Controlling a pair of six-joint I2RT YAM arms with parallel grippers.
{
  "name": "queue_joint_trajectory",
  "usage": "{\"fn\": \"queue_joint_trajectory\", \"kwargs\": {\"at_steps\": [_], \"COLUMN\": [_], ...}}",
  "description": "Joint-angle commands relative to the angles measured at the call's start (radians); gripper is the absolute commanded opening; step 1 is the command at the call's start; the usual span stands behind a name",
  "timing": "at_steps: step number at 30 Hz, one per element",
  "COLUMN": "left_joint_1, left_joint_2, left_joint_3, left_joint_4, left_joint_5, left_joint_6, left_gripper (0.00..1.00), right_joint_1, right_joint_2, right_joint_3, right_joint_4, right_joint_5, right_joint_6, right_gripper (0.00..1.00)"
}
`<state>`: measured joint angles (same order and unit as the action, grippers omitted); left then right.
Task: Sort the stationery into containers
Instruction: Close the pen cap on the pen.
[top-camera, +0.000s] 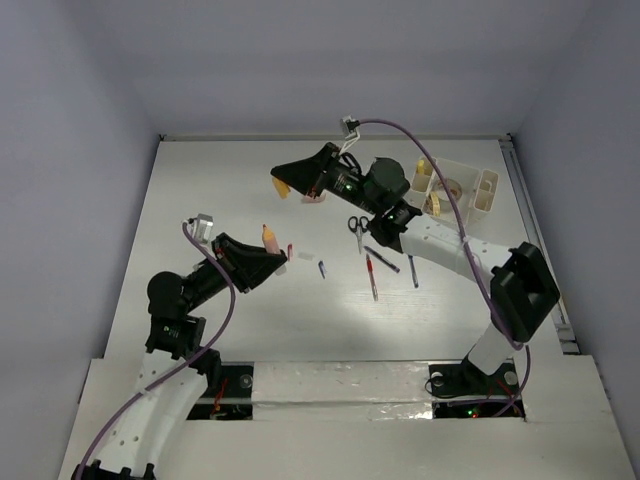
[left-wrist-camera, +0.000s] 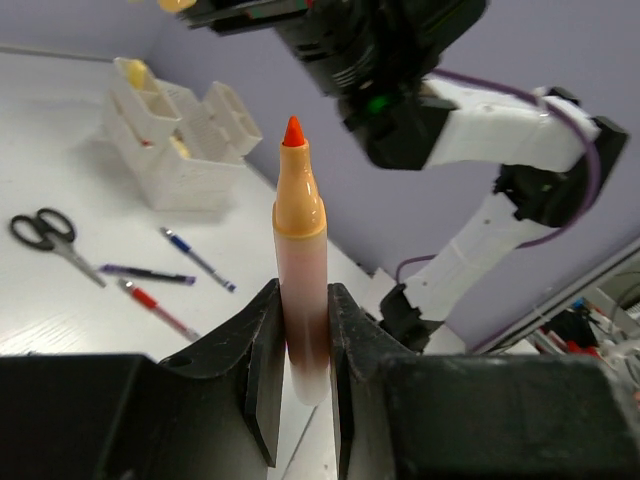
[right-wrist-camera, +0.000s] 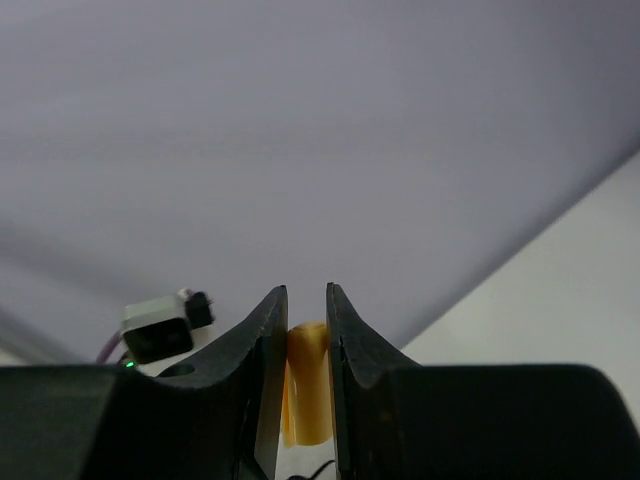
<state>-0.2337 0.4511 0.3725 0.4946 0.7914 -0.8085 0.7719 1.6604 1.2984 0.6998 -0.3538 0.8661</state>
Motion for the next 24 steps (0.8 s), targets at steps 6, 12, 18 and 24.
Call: {"fn": "queue_joint_trajectory", "kwargs": {"at_steps": [6, 12, 18, 24], "left_joint_1": [0.004, 0.004, -0.006, -0.006], "left_joint_2": [0.055, 0.093, 0.144, 0.198], "left_joint_3": [0.009, -0.007, -0.007, 0.037], "left_joint_4": [0.383, 0.450, 0.472, 0.431], "left_joint_5": [0.114, 0.114, 0.115, 0.126], "left_joint_6": [-0.185, -0.227, -0.227, -0.166], "left_gripper": [0.00, 0.00, 0.00, 0.00], "right_joint_1": [0.003, 0.003, 0.003, 0.033], "right_joint_2": [0.110, 0.096, 0.093, 0.114], "right_joint_3": [0.009, -0.007, 0.006, 0.036], "right_joint_4": [0.505, 0.562, 0.581, 0.589], "right_joint_5": [-0.146, -0.148, -0.137, -0.129], "right_joint_6": [0.347, 0.372, 0.398, 0.407], "right_gripper": [0.00, 0.00, 0.00, 0.00]}}
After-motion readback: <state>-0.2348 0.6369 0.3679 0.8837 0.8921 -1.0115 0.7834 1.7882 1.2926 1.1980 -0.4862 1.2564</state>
